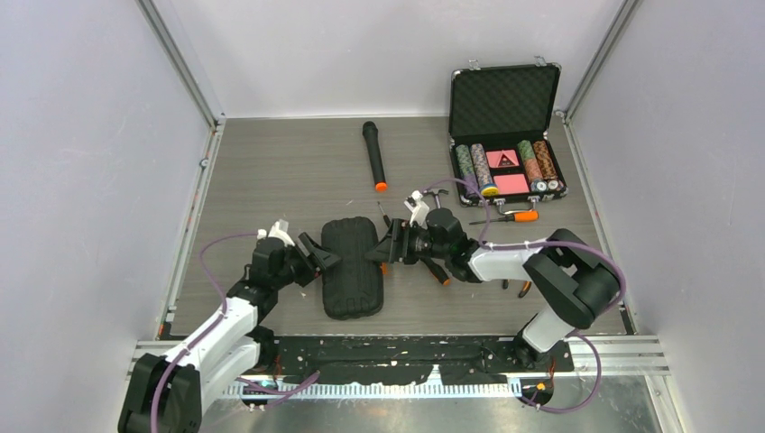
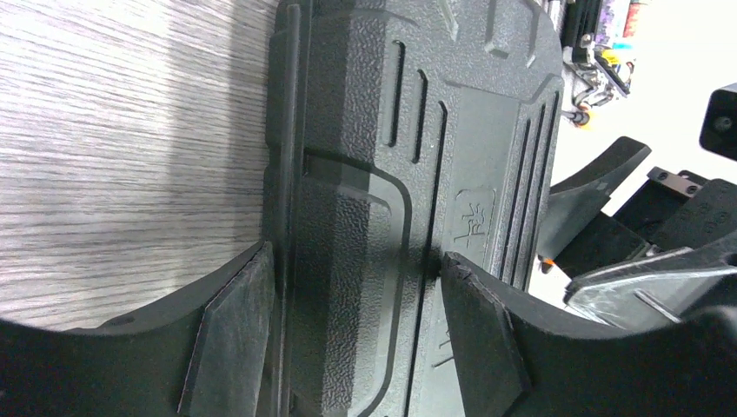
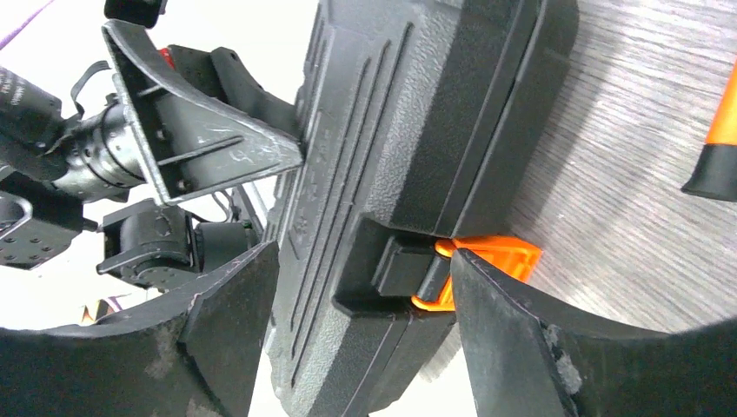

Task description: Pack the tool kit

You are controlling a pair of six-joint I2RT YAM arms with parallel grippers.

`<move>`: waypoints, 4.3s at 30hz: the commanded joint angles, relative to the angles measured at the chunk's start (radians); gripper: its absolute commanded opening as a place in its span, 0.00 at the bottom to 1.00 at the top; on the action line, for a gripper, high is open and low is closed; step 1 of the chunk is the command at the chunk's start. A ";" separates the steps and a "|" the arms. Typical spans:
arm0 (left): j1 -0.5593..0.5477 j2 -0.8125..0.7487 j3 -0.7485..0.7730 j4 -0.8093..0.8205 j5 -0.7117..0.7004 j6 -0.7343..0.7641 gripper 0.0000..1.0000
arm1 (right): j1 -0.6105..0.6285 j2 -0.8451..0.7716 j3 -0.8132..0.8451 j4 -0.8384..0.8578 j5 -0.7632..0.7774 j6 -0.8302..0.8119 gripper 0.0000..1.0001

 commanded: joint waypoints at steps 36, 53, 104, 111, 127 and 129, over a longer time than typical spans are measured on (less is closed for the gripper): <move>-0.049 0.009 0.001 0.084 0.077 -0.042 0.69 | 0.038 -0.193 0.014 -0.121 0.065 0.001 0.78; -0.057 0.020 -0.007 0.106 0.077 -0.057 0.68 | 0.053 -0.202 -0.005 -0.190 0.141 -0.001 0.79; -0.092 -0.250 -0.001 -0.063 0.031 -0.020 1.00 | 0.075 -0.360 0.027 -0.410 0.304 -0.071 0.85; -0.163 -0.354 -0.070 -0.163 -0.042 -0.082 0.76 | 0.067 -0.340 0.005 -0.412 0.283 -0.074 0.90; -0.164 -0.236 -0.123 -0.214 -0.113 -0.101 0.11 | 0.069 -0.180 0.035 -0.287 0.160 -0.058 0.89; -0.164 -0.185 -0.129 -0.149 -0.093 -0.102 0.08 | 0.071 -0.172 0.034 -0.256 0.132 -0.051 0.88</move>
